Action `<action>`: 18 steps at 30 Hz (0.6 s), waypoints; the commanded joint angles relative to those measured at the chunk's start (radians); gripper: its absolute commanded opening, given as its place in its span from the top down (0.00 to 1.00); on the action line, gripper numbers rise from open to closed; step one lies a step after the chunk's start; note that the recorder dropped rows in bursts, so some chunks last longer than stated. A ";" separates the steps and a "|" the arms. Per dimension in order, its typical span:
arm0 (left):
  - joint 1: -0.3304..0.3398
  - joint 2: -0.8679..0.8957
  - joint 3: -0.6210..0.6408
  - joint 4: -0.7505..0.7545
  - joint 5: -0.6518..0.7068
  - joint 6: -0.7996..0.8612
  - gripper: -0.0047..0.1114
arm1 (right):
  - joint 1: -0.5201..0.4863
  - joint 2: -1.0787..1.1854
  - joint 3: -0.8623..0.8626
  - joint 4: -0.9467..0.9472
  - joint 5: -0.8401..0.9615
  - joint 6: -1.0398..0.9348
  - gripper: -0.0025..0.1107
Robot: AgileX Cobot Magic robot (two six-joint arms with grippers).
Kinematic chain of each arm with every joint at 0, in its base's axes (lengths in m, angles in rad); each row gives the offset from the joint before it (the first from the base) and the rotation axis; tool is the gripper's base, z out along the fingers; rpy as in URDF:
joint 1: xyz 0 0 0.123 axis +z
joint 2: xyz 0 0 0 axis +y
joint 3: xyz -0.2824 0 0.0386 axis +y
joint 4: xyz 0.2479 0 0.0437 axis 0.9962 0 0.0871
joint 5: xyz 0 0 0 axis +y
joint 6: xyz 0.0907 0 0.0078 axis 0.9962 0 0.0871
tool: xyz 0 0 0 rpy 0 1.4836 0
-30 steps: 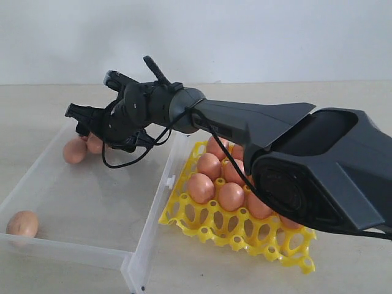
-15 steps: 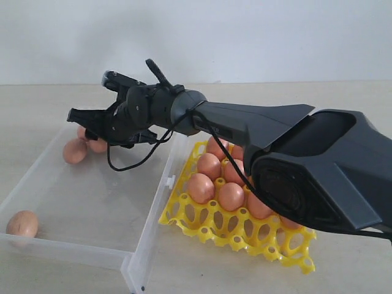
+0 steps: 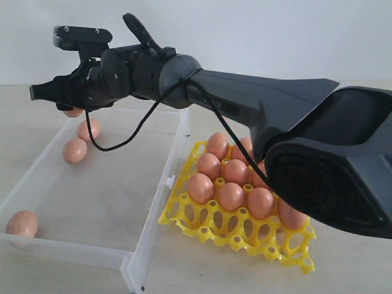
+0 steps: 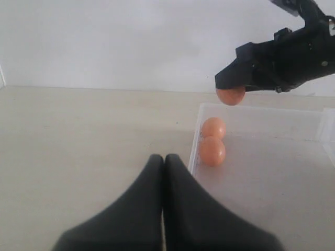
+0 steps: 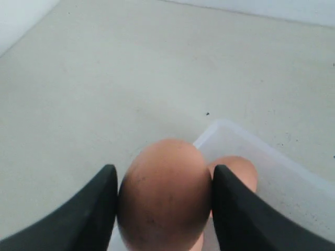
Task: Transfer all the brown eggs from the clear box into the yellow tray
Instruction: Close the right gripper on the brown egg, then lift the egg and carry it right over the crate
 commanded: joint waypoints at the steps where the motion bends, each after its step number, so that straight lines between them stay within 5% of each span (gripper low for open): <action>1: 0.001 0.003 -0.004 -0.005 0.000 0.001 1.00 | -0.005 -0.092 0.091 -0.050 -0.042 -0.014 0.98; 15: 0.001 0.003 -0.004 -0.005 0.000 0.001 1.00 | -0.062 -0.620 1.108 -0.035 -0.715 -0.118 0.98; 18: 0.001 0.003 -0.004 -0.005 0.000 0.001 1.00 | -0.086 -0.713 1.273 -0.035 -0.738 -0.132 0.98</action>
